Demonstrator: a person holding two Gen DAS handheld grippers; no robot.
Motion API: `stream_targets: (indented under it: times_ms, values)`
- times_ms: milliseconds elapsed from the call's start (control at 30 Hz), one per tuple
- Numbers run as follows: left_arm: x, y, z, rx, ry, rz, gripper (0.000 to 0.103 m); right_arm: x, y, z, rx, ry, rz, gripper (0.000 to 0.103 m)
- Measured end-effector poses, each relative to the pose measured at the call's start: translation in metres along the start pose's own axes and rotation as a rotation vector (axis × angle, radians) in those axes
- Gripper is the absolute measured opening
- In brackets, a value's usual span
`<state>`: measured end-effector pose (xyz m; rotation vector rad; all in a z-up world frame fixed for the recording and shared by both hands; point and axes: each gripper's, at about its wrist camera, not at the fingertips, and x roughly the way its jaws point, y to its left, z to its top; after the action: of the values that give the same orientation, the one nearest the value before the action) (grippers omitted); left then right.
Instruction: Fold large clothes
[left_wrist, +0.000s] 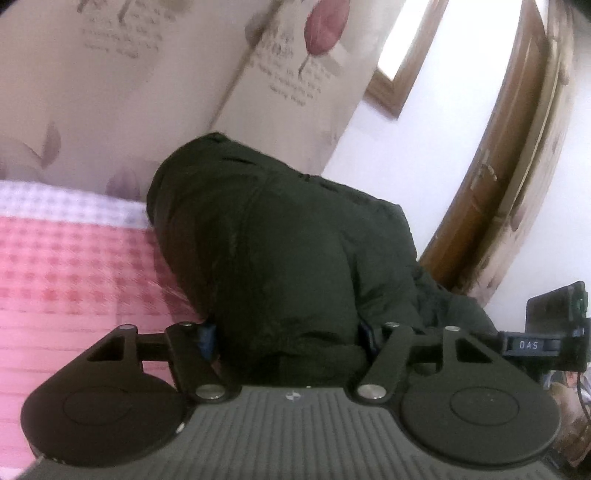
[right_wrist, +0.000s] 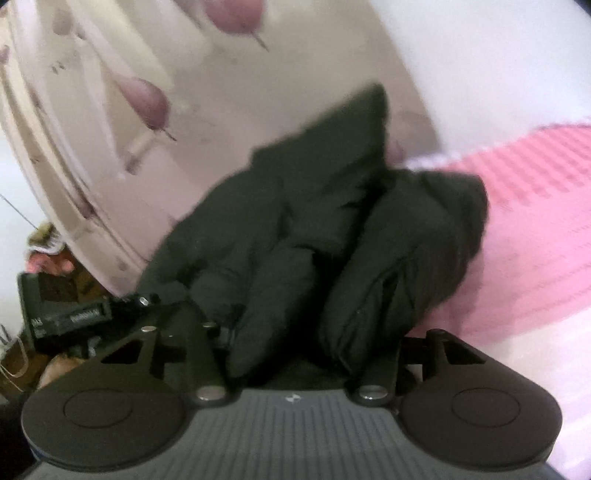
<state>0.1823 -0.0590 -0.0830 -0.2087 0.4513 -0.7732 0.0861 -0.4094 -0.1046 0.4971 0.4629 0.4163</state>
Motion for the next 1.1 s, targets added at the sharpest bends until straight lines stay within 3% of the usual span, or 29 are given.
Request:
stream_targets:
  times_ms: [333,600,733,800,833,867,900,933,1000,1100]
  values:
    - [-0.126,0.013,0.005,-0.002,-0.077,0.102,0.066,0.010,0.097,-0.023,-0.051,-0.035,0.131,0.050]
    - [-0.200,0.027,-0.048,-0.023,-0.034,0.183,0.067,0.003,0.144,-0.087,-0.036,0.029,0.169,0.050]
    - [-0.215,0.036,-0.078,-0.034,-0.043,0.238,0.078,0.001,0.148,-0.123,-0.021,0.042,0.117,0.050]
    - [-0.219,0.034,-0.090,-0.017,-0.093,0.273,0.088,0.000,0.147,-0.135,-0.021,0.032,0.069,0.063]
    - [-0.221,0.031,-0.093,0.008,-0.119,0.309,0.100,0.001,0.147,-0.138,-0.022,0.025,0.051,0.066]
    - [-0.223,0.025,-0.096,0.046,-0.146,0.358,0.103,0.001,0.148,-0.142,-0.042,0.017,0.031,0.075]
    - [-0.225,0.016,-0.099,0.094,-0.177,0.413,0.103,-0.001,0.149,-0.144,-0.069,0.012,0.006,0.089]
    - [-0.226,0.008,-0.100,0.139,-0.194,0.456,0.103,-0.002,0.152,-0.147,-0.097,0.004,-0.036,0.093]
    - [-0.231,-0.006,-0.100,0.185,-0.222,0.512,0.103,-0.011,0.158,-0.148,-0.132,-0.034,-0.074,0.093]
    - [-0.237,-0.024,-0.094,0.196,-0.231,0.539,0.103,-0.042,0.179,-0.151,-0.233,-0.150,-0.150,0.093]
